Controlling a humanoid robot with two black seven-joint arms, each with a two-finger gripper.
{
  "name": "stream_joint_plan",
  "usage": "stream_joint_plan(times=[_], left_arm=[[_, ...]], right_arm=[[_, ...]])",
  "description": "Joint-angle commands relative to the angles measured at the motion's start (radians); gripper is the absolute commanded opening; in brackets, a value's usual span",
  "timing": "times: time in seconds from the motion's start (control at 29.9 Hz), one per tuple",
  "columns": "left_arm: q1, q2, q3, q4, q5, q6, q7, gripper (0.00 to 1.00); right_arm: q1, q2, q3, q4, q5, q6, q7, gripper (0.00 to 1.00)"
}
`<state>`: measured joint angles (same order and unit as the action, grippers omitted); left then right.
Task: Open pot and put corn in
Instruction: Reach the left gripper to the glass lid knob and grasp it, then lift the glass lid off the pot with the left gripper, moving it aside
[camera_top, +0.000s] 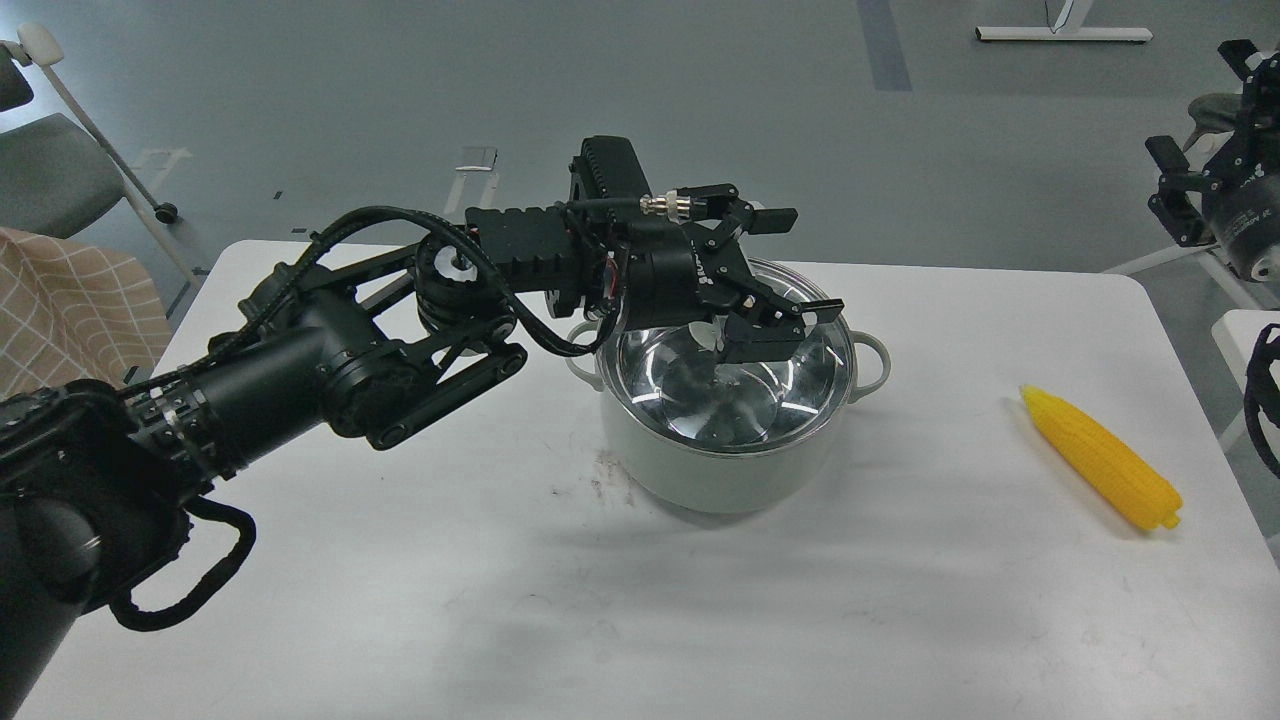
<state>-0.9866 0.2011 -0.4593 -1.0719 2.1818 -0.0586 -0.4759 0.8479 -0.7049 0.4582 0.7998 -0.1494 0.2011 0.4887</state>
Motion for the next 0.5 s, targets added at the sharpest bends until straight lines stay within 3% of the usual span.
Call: stream_joint_plan(times=[0.0,0.47], left_arm=[[0.009,-0.003,0.025,0.043,0.000,0.008,0.002,0.98],[0.062,0.017,0.037,0.073,0.000,0.016,-0.001,0.94]], right_arm=[[-0.018,-0.004,0.013,0.009,0.001,0.000,0.000,1.00],[-0.027,-0.002,0.019,0.021,0.001,-0.002,0.000,1.00]])
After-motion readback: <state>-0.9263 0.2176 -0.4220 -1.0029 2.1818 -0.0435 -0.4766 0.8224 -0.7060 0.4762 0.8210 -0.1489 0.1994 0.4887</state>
